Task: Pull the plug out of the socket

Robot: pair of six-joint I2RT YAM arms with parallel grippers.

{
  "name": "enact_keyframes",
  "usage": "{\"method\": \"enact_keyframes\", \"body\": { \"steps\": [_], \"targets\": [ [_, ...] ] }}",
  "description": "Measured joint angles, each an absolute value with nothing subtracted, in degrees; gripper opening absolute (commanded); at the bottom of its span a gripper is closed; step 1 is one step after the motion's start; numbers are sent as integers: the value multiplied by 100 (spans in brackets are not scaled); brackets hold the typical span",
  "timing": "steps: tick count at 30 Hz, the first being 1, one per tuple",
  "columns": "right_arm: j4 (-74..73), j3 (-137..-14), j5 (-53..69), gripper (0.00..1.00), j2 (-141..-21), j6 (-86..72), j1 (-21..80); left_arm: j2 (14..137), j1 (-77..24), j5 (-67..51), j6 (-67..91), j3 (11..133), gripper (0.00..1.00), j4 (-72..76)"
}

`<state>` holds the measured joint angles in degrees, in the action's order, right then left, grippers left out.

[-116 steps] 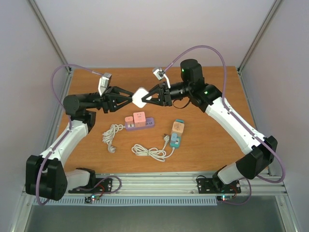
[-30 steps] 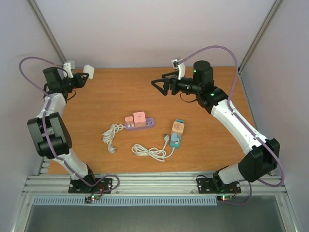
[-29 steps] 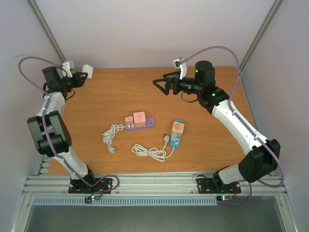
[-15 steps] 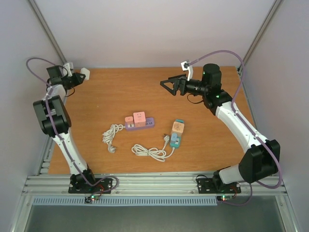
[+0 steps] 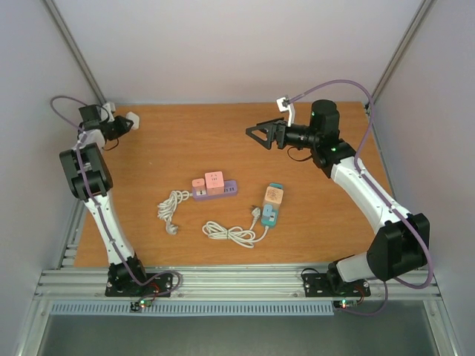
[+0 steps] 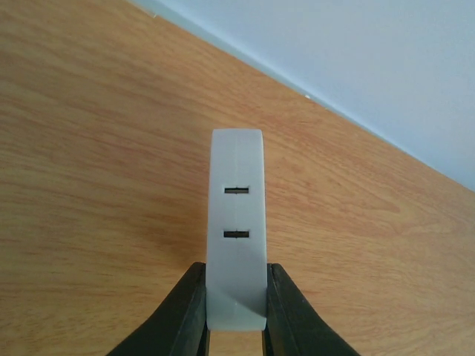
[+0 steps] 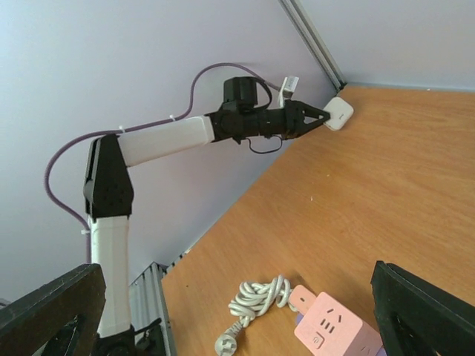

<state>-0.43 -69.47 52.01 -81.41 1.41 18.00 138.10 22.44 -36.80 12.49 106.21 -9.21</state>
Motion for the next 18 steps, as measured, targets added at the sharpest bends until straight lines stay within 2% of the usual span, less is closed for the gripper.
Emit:
{"method": "enact_keyframes", "body": {
  "steps": [5,9,15,18],
  "targets": [
    [-34,-6947,5277,98,-8152,84,1800,14025,2244,-3640,1345,10816,29,-1013],
    [-25,-6947,5280,99,-8169,64,1800,14068,2244,-3594,1378,10892,54,-1094],
    [3,-6947,5299,99,-8178,45,1800,14068,2246,-3487,1310,10956,67,-1212],
    [-1,-6947,5323,99,-8178,58,1800,14057,2248,-3400,1232,10925,79,-1319]
  ]
}}
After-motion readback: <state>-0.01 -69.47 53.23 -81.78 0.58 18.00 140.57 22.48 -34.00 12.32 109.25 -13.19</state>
